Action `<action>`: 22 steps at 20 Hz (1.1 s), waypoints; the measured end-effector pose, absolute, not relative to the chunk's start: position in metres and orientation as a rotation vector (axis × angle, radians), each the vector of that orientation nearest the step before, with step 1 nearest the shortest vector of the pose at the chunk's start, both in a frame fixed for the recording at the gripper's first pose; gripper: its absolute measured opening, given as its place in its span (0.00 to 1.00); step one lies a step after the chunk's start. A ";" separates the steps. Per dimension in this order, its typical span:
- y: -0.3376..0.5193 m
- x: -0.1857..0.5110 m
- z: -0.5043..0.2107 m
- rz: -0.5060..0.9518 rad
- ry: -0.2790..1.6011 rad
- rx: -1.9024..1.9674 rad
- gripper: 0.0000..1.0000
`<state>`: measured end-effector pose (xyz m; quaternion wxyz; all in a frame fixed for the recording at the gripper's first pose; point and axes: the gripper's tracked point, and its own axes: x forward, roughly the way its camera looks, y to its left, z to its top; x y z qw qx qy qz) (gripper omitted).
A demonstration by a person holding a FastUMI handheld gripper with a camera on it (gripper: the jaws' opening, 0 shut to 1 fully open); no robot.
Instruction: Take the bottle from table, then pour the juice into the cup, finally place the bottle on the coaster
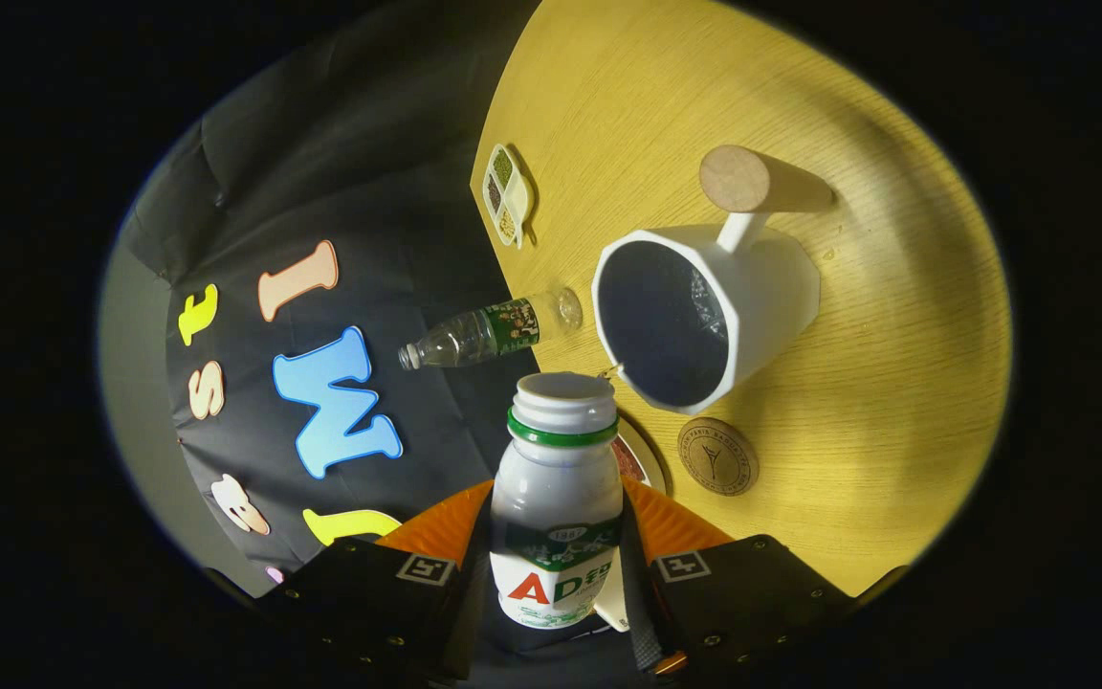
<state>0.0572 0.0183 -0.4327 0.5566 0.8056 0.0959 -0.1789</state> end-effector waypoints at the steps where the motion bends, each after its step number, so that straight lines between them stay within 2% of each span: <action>1: 0.019 0.057 -0.434 -0.424 0.228 1.902 0.62; 22: 0.011 0.052 -0.438 -0.455 0.208 1.917 0.61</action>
